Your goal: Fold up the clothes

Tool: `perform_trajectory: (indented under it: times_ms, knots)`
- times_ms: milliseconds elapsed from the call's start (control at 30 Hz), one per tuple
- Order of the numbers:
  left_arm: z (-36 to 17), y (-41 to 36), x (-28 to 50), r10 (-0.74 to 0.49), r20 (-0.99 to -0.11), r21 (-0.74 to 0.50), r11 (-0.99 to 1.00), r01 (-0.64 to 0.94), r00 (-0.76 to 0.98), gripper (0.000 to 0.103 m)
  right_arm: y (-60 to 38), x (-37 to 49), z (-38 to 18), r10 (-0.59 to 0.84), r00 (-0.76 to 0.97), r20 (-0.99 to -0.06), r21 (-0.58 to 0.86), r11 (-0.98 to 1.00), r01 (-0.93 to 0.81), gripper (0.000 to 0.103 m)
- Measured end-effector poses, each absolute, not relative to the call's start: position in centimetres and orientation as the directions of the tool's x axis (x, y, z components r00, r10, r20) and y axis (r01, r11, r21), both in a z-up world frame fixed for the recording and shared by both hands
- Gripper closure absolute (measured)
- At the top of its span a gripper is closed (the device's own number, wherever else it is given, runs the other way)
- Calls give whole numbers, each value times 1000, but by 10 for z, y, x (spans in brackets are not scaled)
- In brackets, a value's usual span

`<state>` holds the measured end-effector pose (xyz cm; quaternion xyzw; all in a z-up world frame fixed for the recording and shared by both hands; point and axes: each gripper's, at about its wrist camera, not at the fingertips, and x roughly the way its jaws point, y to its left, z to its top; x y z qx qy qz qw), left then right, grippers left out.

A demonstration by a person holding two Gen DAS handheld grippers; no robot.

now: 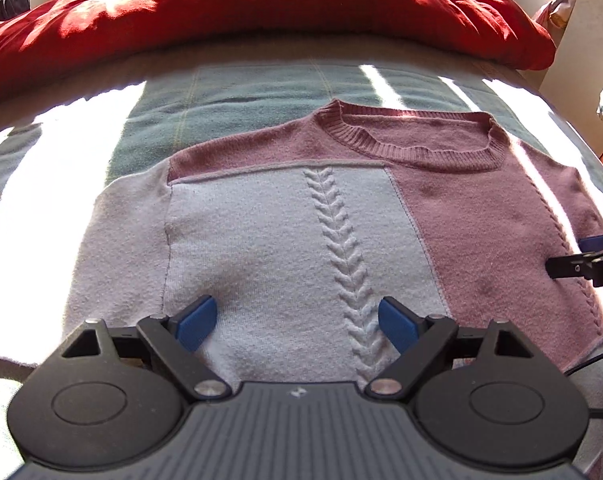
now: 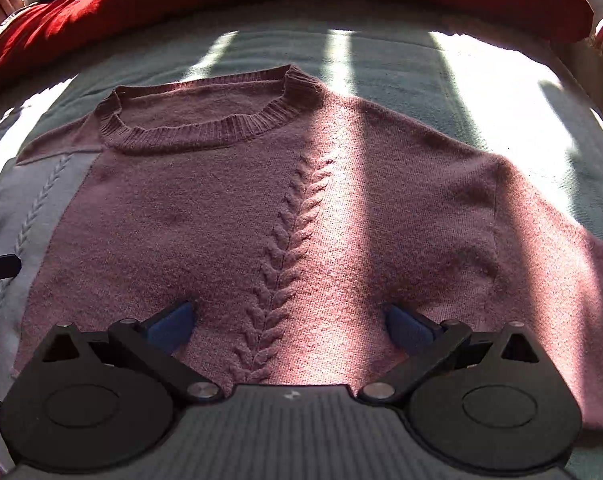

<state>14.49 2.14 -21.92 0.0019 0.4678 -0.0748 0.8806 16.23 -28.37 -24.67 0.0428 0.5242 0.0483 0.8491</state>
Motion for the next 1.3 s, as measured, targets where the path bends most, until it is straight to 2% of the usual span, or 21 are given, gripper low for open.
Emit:
perform_trajectory:
  times_ms: [200, 367, 533, 633, 767, 967, 1300]
  knots:
    - [-231, 23, 122, -134, -852, -42, 981, 189, 507, 15, -283, 161, -247, 112, 457, -882, 109, 993, -35, 0]
    - [-221, 33, 103, -157, -841, -79, 982, 170, 518, 15, -280, 158, -248, 98, 478, -873, 94, 995, -34, 0]
    - [-209, 18, 86, -199, -823, -58, 961, 270, 532, 15, -277, 157, -244, 83, 484, -871, 74, 997, -37, 0]
    - [-215, 9, 80, -198, -842, -34, 948, 317, 502, 15, -275, 151, -234, 91, 495, -864, 77, 996, -49, 0]
    - [-228, 16, 60, -194, -871, -57, 952, 299, 452, 15, -272, 126, -228, 127, 484, -866, 106, 992, -71, 0]
    - [-223, 23, 26, -204, -895, -68, 942, 329, 397, 15, -268, 62, -236, 108, 411, -905, 66, 991, -113, 0]
    - [-227, 8, 28, -239, -902, -79, 910, 406, 361, 14, -273, 40, -243, 75, 417, -906, 69, 997, -29, 0]
